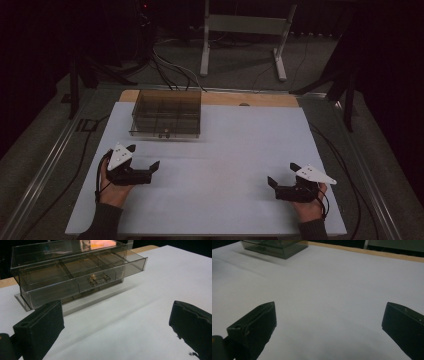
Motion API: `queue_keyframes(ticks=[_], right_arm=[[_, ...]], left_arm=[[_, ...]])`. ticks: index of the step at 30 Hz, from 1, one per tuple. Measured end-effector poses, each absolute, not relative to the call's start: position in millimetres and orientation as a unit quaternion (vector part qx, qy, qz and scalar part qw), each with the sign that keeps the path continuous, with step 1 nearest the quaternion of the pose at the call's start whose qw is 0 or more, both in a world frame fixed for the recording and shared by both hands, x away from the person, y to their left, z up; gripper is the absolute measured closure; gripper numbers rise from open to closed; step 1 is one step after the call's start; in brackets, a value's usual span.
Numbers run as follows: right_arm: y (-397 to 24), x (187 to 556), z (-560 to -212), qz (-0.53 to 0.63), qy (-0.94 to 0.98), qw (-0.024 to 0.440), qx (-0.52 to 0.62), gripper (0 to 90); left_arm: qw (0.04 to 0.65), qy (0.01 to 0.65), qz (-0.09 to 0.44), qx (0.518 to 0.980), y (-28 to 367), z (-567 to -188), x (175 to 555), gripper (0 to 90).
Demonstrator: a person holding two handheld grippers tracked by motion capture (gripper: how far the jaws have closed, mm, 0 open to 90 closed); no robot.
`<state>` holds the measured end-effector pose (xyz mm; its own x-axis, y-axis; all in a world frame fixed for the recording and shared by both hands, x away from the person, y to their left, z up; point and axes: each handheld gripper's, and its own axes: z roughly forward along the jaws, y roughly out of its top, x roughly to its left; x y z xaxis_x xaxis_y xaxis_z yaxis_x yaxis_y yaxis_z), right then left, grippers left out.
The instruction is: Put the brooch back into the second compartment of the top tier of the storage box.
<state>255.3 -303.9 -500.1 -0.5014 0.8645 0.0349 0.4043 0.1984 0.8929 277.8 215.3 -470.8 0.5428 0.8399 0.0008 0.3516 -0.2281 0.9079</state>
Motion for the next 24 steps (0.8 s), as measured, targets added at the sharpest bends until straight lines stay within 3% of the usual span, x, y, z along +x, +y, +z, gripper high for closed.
queue_keyframes(ticks=[24], right_arm=[[-301,249,-497,0.485,0.727,0.253,0.415,0.2]], left_arm=[[0.509,0.425,0.266,0.700,235,-493,249,0.4]])
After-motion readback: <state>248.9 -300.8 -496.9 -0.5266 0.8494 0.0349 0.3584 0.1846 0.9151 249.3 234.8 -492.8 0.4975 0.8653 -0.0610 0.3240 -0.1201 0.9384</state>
